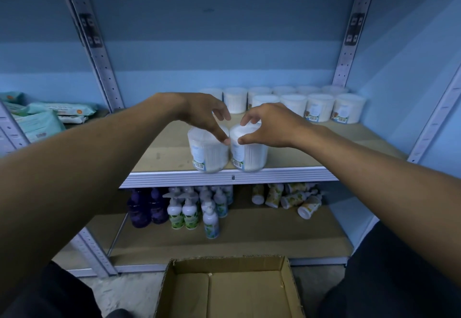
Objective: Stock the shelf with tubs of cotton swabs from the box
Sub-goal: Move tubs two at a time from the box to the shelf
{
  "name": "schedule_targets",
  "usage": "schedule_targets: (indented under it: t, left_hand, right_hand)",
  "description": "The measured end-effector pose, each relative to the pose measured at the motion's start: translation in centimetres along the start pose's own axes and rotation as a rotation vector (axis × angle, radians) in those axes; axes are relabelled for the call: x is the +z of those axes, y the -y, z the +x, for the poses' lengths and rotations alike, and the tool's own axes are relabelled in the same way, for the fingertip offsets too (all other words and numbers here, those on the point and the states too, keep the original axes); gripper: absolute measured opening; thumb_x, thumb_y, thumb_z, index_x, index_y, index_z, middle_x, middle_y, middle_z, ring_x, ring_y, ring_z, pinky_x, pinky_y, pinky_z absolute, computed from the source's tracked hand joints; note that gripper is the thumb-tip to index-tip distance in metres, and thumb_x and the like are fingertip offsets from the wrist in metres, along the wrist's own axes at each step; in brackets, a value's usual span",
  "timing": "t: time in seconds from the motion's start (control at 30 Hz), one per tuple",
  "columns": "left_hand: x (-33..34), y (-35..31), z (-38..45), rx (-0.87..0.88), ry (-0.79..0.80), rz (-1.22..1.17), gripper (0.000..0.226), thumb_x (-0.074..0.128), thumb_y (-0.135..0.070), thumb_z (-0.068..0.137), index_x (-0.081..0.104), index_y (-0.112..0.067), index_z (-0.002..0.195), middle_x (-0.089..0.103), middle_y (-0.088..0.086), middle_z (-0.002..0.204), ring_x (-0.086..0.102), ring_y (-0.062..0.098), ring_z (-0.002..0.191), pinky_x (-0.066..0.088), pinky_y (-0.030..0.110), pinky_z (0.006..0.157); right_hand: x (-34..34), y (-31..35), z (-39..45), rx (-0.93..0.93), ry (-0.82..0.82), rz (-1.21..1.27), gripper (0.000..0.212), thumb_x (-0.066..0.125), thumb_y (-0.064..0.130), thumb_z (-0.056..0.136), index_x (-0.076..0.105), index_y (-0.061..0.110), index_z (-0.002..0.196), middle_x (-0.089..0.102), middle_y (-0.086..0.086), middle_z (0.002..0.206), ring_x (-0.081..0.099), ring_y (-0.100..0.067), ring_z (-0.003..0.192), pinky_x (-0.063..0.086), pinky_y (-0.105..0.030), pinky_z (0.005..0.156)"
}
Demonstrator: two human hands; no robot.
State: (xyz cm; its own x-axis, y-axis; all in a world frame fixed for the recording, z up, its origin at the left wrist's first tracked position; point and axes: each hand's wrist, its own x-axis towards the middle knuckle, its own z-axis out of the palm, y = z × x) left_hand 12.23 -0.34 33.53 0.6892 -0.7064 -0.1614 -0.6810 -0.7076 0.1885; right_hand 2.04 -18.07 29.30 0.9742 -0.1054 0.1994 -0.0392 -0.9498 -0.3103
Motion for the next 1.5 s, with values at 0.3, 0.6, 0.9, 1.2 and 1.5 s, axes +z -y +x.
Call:
schedule_targets:
  t: [0.3, 0.6, 0.9, 1.2, 1.5]
  left_hand:
    - [0.9, 0.3, -1.3, 0.053, -0.097, 0.017, 0.027, 0.085, -0.029, 0.073, 0.077, -0.036, 0.097, 0.067, -0.018, 0.109, 0.06, 0.003, 0.082, 0.058, 0.028, 0.07]
    - [1.8, 1.4, -0.1, 0.074, -0.229, 0.062, 0.028, 0.087, -0.032, 0.07, 0.078, -0.038, 0.097, 0.066, -0.017, 0.098, 0.057, 0.008, 0.099, 0.048, 0.026, 0.083]
    - [1.8, 2.5, 2.3, 0.072, -0.254, 0.049, 0.031, 0.084, -0.027, 0.075, 0.077, -0.034, 0.104, 0.071, -0.012, 0.111, 0.055, 0.005, 0.094, 0.04, 0.02, 0.079]
    - [1.7, 4.5, 5.7, 0.054, -0.288, -0.016, 0.032, 0.082, -0.023, 0.078, 0.076, -0.034, 0.107, 0.068, -0.015, 0.095, 0.049, 0.007, 0.09, 0.037, 0.022, 0.079]
    - [1.4, 6.8, 10.1, -0.014, -0.322, -0.134, 0.031, 0.082, -0.019, 0.078, 0.076, -0.037, 0.103, 0.056, -0.024, 0.082, 0.06, 0.012, 0.092, 0.047, 0.026, 0.08]
  right_hand:
    - [0.7, 0.3, -1.6, -0.076, -0.081, -0.105, 0.026, 0.073, 0.01, 0.083, 0.078, 0.029, 0.101, 0.072, 0.004, 0.101, 0.062, -0.017, 0.103, 0.053, -0.034, 0.083]
    - [2.1, 0.0, 0.0, -0.036, -0.158, -0.099, 0.027, 0.078, 0.01, 0.079, 0.079, 0.031, 0.095, 0.07, -0.003, 0.104, 0.063, -0.025, 0.099, 0.054, -0.036, 0.082]
    - [3.1, -0.9, 3.2, -0.012, -0.177, -0.087, 0.027, 0.08, 0.011, 0.077, 0.079, 0.032, 0.095, 0.069, -0.003, 0.105, 0.064, -0.025, 0.1, 0.052, -0.033, 0.077]
    - [3.7, -1.5, 7.4, 0.024, -0.168, -0.065, 0.028, 0.081, 0.007, 0.074, 0.078, 0.03, 0.09, 0.068, -0.004, 0.106, 0.066, -0.024, 0.095, 0.053, -0.031, 0.078]
    - [4.5, -2.9, 12.1, 0.063, -0.153, -0.024, 0.031, 0.075, 0.004, 0.076, 0.073, 0.034, 0.086, 0.066, -0.002, 0.112, 0.063, -0.021, 0.102, 0.049, -0.027, 0.079]
